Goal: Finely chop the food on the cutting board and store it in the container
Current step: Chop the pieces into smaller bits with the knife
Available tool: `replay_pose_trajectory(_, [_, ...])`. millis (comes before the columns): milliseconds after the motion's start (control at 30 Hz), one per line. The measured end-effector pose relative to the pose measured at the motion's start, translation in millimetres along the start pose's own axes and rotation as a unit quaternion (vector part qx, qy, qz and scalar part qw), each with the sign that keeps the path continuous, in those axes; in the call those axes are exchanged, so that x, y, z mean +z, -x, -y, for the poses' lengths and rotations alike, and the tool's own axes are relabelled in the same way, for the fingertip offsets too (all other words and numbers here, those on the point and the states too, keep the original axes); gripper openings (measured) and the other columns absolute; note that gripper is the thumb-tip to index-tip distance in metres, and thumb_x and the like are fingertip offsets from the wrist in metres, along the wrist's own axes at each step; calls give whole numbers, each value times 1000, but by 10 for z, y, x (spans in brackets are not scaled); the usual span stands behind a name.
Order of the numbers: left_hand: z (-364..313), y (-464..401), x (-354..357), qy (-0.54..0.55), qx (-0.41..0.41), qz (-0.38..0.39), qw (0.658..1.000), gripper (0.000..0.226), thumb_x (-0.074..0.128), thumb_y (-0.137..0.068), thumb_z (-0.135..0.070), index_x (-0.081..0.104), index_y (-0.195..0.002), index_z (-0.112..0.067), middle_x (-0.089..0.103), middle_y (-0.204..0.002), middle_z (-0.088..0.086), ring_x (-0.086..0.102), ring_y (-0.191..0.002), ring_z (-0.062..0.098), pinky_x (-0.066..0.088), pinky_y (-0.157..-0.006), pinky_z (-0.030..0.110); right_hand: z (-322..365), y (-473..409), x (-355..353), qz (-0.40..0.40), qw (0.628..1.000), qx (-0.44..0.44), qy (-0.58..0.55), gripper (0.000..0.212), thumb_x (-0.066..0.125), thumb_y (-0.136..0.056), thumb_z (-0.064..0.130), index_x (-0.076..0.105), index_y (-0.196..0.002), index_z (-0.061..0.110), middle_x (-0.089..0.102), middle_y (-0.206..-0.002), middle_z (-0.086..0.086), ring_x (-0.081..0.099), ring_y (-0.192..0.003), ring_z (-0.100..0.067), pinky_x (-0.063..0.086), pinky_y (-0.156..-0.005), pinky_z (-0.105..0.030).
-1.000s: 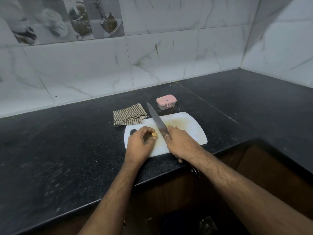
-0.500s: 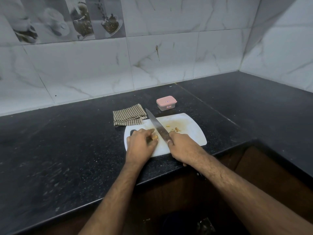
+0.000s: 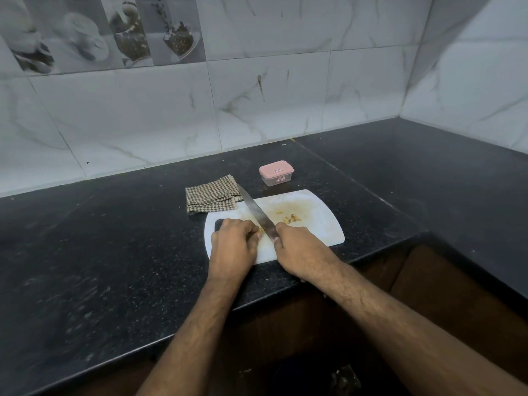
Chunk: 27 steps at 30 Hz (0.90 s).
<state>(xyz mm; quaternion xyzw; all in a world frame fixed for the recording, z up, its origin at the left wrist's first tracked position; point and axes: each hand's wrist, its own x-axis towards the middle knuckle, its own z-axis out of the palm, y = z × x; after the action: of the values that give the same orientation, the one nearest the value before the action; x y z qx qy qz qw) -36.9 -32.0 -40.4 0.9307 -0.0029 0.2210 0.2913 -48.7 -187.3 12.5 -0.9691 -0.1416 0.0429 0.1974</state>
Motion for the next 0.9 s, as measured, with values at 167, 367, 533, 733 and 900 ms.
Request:
replay_pose_trajectory(167, [-40, 6, -8, -12, 14, 9, 1000, 16, 67, -95, -19, 58, -82, -25, 55, -93, -9, 46, -102, 15, 42, -84, 40, 53, 36, 62, 1, 1000, 5, 16, 23, 40, -102, 20, 47, -124, 16, 55, -98, -7, 56, -81, -22, 47, -65, -34])
replay_pose_trajectory(367, [-52, -6, 14, -41, 16, 27, 999, 9, 59, -98, -14, 62, -101, -23, 52, -95, -9, 39, -96, 11, 32, -79, 38, 90, 55, 67, 0, 999, 7, 44, 24, 42, -101, 17, 43, -125, 16, 51, -95, -7, 56, -87, -25, 49, -71, -38])
replay_pose_trajectory(533, [-43, -28, 4, -24, 6, 31, 999, 9, 61, -95, -12, 62, -95, -21, 55, -94, -8, 44, -98, 14, 31, -79, 37, 117, 68, 82, 8, 999, 12, 46, 28, 45, -99, 14, 41, -127, 15, 50, -93, -7, 54, -85, -24, 46, -69, -37])
replay_pose_trajectory(733, [-17, -46, 11, 13, -3, 31, 999, 21, 63, -91, -6, 57, -83, -25, 53, -86, -13, 44, -92, 11, 25, -77, 35, 148, 37, 65, 20, 999, 18, 45, 33, 46, -95, 8, 40, -126, 16, 52, -94, -7, 55, -86, -25, 49, -71, -38])
replay_pose_trajectory(900, [10, -65, 14, 13, -7, 26, 1000, 22, 65, -91, -10, 56, -81, -27, 53, -84, -13, 46, -91, 11, 24, -77, 35, 149, -24, 36, 19, 999, 6, 51, 31, 44, -96, 10, 41, -126, 17, 50, -92, -6, 53, -85, -24, 46, -70, -37])
